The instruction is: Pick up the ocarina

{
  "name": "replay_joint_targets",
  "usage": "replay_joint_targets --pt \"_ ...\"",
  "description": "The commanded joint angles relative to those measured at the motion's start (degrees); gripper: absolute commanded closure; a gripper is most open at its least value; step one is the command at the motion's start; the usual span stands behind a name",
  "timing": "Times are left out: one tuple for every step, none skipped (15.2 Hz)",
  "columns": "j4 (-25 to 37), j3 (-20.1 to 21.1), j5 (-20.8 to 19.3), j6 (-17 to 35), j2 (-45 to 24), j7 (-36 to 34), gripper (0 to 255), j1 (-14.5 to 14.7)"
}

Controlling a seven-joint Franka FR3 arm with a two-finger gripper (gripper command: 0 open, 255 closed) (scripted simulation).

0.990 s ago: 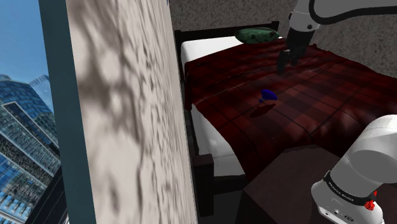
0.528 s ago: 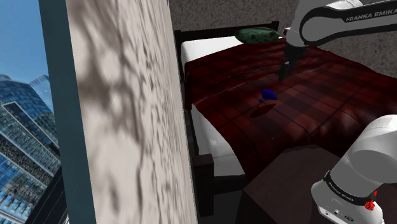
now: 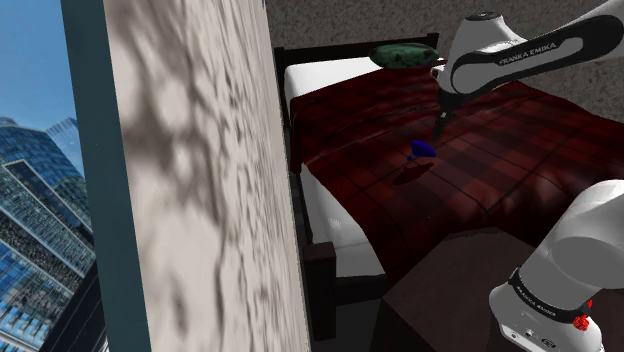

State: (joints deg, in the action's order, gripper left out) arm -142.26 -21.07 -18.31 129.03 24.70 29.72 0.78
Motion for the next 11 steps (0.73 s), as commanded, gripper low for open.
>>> replay_joint_targets --pt "0.4 -2.4 -0.4 4.2 -3.7 4.3 0 0.4" --pt "0.9 -3.5 -0.3 6.2 -5.8 6.5 0 0.8" --pt "1.5 -4.7 0.1 8.2 -8.1 8.7 0 1.2" --pt "2.2 -5.8 0.6 10.1 -10.3 11.0 0 1.6" --pt "3.0 -6.8 1.4 12.0 -12.7 13.4 0 2.1" --pt "3.9 -7.8 2.5 13.8 -15.1 16.0 0 2.5" --pt "4.9 -8.8 3.8 15.6 -17.6 18.7 0 3.0" --pt "5.9 -9.5 5.5 17.3 -20.2 21.6 0 3.3" --pt "7.1 -10.1 7.4 18.9 -22.8 24.7 0 3.6" --pt "8.3 -10.5 9.7 20.4 -25.4 28.0 0 3.6" --pt "9.6 -10.5 12.1 21.7 -28.1 31.4 0 3.4"
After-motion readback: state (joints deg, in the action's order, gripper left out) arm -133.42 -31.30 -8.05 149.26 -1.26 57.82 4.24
